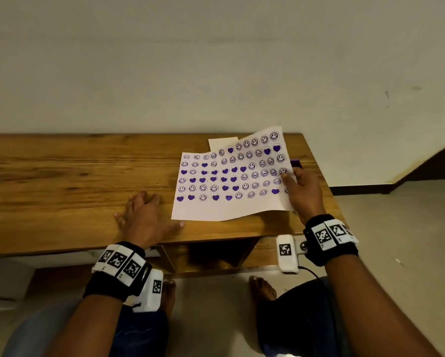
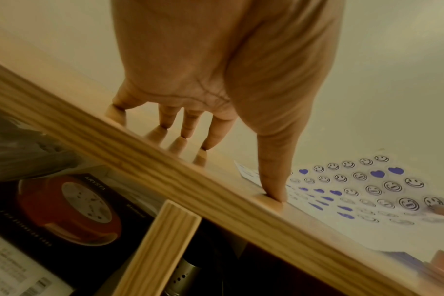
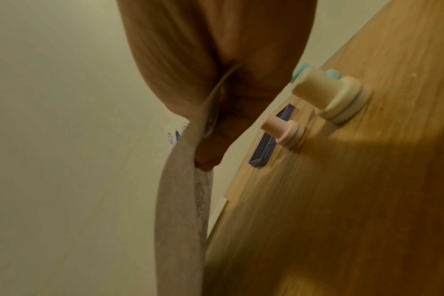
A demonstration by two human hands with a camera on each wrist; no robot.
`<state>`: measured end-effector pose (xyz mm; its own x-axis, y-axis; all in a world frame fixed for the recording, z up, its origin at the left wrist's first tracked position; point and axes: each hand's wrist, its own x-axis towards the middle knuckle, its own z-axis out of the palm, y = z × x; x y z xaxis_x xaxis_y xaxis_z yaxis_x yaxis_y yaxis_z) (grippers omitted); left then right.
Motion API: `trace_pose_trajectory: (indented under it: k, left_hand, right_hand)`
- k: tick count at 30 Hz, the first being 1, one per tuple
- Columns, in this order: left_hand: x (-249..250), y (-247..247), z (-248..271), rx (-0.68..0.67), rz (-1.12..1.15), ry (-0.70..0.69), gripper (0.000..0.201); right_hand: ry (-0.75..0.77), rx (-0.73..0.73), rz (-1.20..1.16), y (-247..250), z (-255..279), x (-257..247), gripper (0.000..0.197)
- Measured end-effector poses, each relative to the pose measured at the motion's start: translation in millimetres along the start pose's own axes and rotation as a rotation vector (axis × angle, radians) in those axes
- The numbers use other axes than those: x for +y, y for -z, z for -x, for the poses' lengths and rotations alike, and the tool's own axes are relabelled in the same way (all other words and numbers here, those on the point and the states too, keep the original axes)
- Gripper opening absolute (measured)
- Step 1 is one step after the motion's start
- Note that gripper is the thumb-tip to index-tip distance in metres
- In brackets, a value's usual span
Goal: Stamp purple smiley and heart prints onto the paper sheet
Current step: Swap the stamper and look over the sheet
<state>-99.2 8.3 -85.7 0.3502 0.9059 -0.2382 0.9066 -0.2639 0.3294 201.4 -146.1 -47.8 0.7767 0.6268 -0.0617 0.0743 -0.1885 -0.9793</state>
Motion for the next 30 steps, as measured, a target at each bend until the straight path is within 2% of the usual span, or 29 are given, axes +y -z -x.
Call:
trace_pose_trajectory:
  k: [3, 5, 10, 14, 18, 22, 30]
  left_hand:
    - [1, 1, -1, -0.007, -0.011, 0.003, 0.105]
    - [1, 1, -2, -0.012, -0.016, 0.011, 0.104]
    - [0, 2, 2, 0.012, 0.041, -0.023, 0.099]
    - [0, 3, 3, 0.020, 0.071, -0.017, 0.099]
    - [3, 4, 4, 0.007, 0.057, -0.008, 0.100]
    - [5, 6, 6, 0.010, 0.067, 0.002, 0.105]
    - [7, 9, 9, -0.002, 0.036, 0.011, 0.102]
  right_hand:
    - [-0.019, 0.019, -0.134, 2, 1, -3, 0.010]
    - [-0.010, 0.014, -0.242, 5, 2, -6, 0.019]
    - [0.031, -0.093, -0.483, 4, 9, -19, 0.022]
    - [0.013, -0.116, -0.610, 3, 10, -26, 0.027]
    - [-0.006, -0.116, -0.637, 4, 12, -31, 0.025]
    - [-0.020, -0.121, -0.631, 4, 13, -31, 0.031]
    - [-0.029, -0.137, -0.661, 6, 15, -32, 0.030]
